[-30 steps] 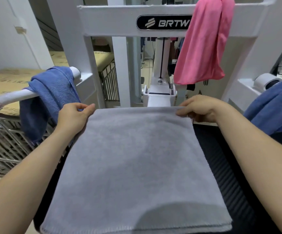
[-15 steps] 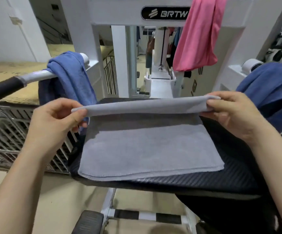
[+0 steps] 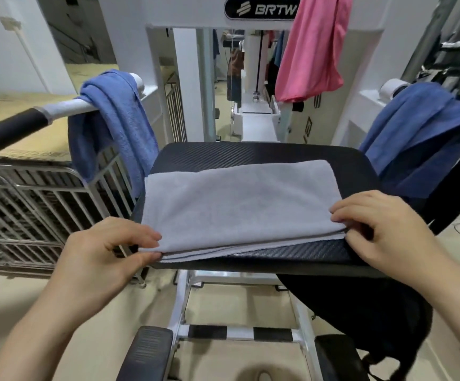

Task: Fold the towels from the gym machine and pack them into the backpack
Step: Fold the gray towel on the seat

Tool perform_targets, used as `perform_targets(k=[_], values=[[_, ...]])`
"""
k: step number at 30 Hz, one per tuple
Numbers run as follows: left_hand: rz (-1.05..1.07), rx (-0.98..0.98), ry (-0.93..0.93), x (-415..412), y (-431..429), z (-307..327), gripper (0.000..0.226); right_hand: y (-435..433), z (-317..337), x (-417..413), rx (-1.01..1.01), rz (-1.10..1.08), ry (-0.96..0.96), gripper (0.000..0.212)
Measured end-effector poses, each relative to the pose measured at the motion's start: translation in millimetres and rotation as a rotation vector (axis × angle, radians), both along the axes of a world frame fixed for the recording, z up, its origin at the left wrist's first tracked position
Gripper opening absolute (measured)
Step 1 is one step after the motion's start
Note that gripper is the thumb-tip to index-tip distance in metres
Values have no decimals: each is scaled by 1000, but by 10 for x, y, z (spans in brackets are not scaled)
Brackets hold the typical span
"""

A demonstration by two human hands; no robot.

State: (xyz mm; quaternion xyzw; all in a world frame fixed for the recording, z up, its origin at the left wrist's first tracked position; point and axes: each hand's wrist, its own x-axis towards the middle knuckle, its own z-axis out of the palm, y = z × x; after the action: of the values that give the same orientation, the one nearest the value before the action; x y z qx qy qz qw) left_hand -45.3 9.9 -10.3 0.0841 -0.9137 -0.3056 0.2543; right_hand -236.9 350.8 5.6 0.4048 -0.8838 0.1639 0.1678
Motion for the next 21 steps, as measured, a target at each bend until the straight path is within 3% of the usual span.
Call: perform_targets(k=[2, 3, 7, 9, 11, 13, 15, 21], values=[[-31, -108, -75, 67, 18, 137, 15, -27, 199, 121, 39, -87, -80, 16], [-27, -149, -105, 60, 45, 233, 25, -77, 286, 160, 12, -119, -78, 13], [62, -279, 21, -498, 369, 557, 32, -779, 458, 154, -271, -80, -82, 28], [18, -407, -101, -916, 521, 462, 34, -1232, 338, 65, -138, 3, -115, 43], [18, -498, -350, -1118, 538, 174, 64, -1478, 88, 16, 161, 14, -152, 58], [102, -523, -477, -1092, 403, -15, 79, -1413, -73, -30, 319, -15, -205, 70], [155, -507, -440, -1009, 267, -77, 75, -1240, -86, -114, 321, -40, -237, 73], [411, -411, -344, -901, 57, 37, 48, -890, 156, -502, 326, -183, -302, 53]])
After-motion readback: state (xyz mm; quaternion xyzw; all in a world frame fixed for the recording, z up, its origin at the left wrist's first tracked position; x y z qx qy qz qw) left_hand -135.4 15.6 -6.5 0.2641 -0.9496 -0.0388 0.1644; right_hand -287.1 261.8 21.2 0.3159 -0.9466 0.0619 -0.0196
